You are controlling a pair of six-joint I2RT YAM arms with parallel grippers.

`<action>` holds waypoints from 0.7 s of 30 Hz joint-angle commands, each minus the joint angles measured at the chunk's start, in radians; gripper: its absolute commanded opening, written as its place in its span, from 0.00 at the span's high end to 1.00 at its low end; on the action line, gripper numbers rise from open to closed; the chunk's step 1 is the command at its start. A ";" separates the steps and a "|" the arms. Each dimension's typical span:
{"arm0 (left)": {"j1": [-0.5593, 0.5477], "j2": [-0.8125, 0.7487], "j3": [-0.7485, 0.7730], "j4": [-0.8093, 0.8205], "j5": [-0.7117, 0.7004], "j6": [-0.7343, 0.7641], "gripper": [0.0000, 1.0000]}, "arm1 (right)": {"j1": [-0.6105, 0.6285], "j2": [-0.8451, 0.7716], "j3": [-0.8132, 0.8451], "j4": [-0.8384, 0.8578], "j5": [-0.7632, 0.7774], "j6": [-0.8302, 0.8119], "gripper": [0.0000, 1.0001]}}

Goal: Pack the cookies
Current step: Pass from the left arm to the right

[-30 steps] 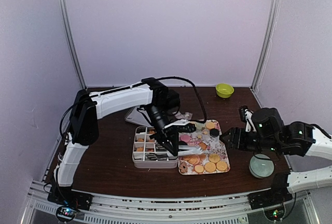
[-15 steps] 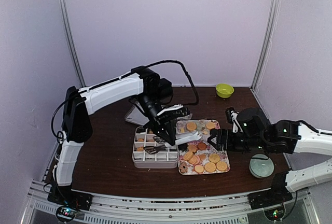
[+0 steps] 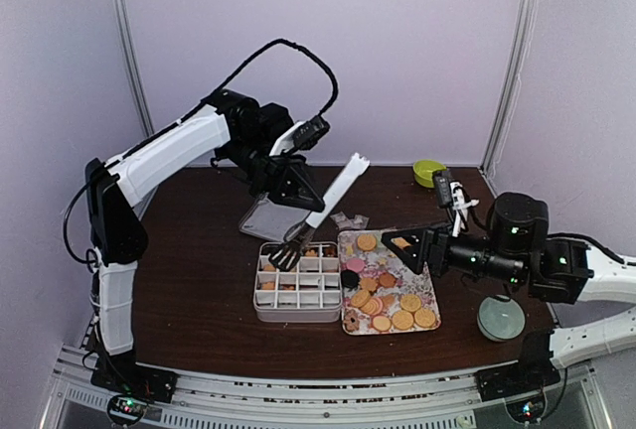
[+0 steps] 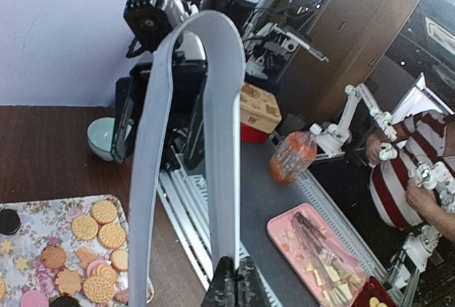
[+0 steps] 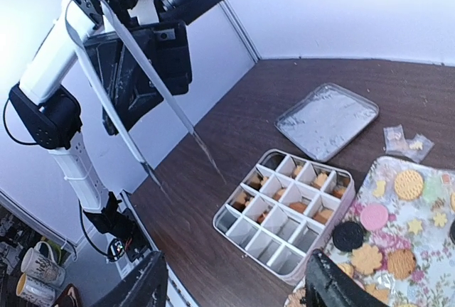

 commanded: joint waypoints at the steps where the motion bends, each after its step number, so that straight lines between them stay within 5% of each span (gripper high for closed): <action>1: -0.009 -0.046 -0.018 -0.011 0.206 -0.070 1.00 | 0.010 0.098 0.099 0.149 -0.057 -0.126 0.37; 21: -0.036 -0.102 -0.030 -0.015 0.279 -0.126 1.00 | 0.042 0.378 0.329 0.285 -0.110 -0.188 0.72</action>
